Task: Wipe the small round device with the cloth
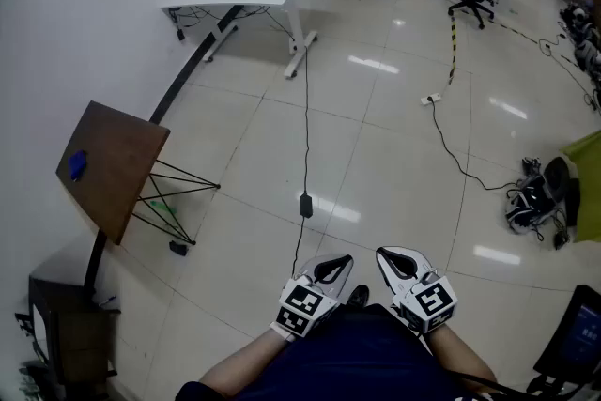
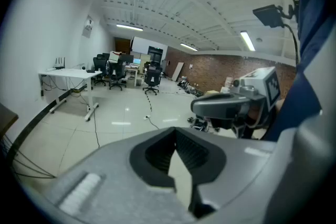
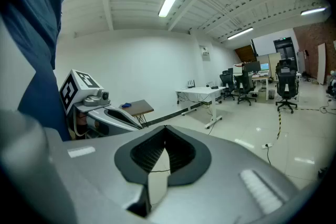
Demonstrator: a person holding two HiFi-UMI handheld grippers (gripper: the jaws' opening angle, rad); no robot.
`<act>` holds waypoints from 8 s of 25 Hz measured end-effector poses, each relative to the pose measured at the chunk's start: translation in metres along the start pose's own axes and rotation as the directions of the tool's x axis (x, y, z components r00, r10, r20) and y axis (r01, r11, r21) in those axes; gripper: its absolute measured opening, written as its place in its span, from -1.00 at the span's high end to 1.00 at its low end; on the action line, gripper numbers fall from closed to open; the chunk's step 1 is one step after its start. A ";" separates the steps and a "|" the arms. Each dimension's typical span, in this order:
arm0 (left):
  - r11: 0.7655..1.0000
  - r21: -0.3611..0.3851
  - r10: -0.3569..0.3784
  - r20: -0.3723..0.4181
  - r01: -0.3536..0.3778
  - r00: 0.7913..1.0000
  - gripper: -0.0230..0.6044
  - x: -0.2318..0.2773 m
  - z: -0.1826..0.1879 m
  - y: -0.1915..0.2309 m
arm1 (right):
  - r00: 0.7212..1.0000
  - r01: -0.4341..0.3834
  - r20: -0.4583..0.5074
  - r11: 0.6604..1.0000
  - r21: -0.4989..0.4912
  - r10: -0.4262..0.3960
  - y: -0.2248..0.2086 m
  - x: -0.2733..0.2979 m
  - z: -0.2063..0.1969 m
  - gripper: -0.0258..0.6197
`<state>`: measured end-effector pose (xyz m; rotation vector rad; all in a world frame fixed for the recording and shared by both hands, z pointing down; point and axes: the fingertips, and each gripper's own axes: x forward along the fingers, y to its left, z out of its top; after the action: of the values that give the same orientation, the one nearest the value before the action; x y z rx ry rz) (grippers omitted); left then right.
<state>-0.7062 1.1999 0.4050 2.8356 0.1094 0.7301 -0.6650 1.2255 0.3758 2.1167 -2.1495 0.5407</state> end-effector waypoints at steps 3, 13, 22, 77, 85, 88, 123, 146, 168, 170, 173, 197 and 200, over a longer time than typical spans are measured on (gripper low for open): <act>1.000 -0.005 0.011 -0.004 -0.011 1.000 0.92 0.002 0.005 0.003 | 1.000 -0.015 -0.004 1.000 0.021 0.015 -0.004 0.001 0.002 0.91; 0.998 -0.067 0.010 -0.012 -0.011 1.000 0.92 0.041 0.023 0.047 | 0.999 0.029 -0.030 0.997 0.077 -0.026 -0.062 0.037 0.010 0.91; 0.995 -0.095 -0.011 0.036 0.014 0.999 0.92 0.074 0.068 0.132 | 0.993 0.099 -0.065 0.992 0.072 -0.094 -0.115 0.107 0.047 0.91; 0.962 -0.146 0.244 0.097 -0.229 0.965 0.92 0.308 0.275 0.423 | 0.993 -0.101 -0.051 0.993 0.067 0.105 -0.434 0.386 0.187 0.91; 0.965 -0.185 0.209 0.117 -0.186 0.971 0.92 0.327 0.307 0.514 | 0.996 -0.013 -0.084 0.998 0.061 0.018 -0.469 0.461 0.218 0.91; 0.961 -0.218 0.197 0.114 -0.169 0.974 0.92 0.329 0.315 0.552 | 0.994 0.028 -0.111 0.996 0.085 -0.018 -0.480 0.495 0.227 0.91; 0.887 -0.262 0.424 0.132 -0.381 0.896 0.92 0.480 0.473 0.789 | 0.964 -0.245 -0.081 0.964 0.103 0.253 -0.682 0.734 0.335 0.91; 0.905 -0.346 0.334 0.220 -0.246 0.917 0.92 0.554 0.555 0.956 | 0.974 -0.168 -0.128 0.974 0.152 0.188 -0.777 0.881 0.389 0.91; 0.782 -0.397 0.565 0.124 -0.481 0.816 0.92 0.545 0.553 1.148 | 0.965 -0.187 -0.195 0.982 -0.027 0.178 -0.830 1.079 0.456 0.91; 0.746 -0.398 0.615 0.103 -0.534 0.782 0.92 0.544 0.550 1.165 | 0.955 -0.225 -0.210 0.973 -0.044 0.211 -0.836 1.099 0.459 0.91; 0.697 -0.407 0.670 0.077 -0.590 0.739 0.92 0.546 0.552 1.184 | 0.936 -0.289 -0.233 0.954 -0.078 0.265 -0.845 1.127 0.468 0.91; 0.533 -0.412 0.751 -0.171 -0.739 0.638 0.42 0.574 0.506 1.218 | 0.574 -0.555 -0.757 0.828 -0.080 0.312 -0.913 1.294 0.340 -0.03; 0.549 -0.421 0.734 -0.171 -0.723 0.657 0.42 0.573 0.496 1.222 | 0.509 -0.568 -0.814 0.820 -0.073 0.280 -0.912 1.292 0.325 0.03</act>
<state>0.0588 -0.0117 0.5206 2.3306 -1.1777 0.7166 0.2332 -0.0910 0.6329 0.8369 -1.9736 0.8521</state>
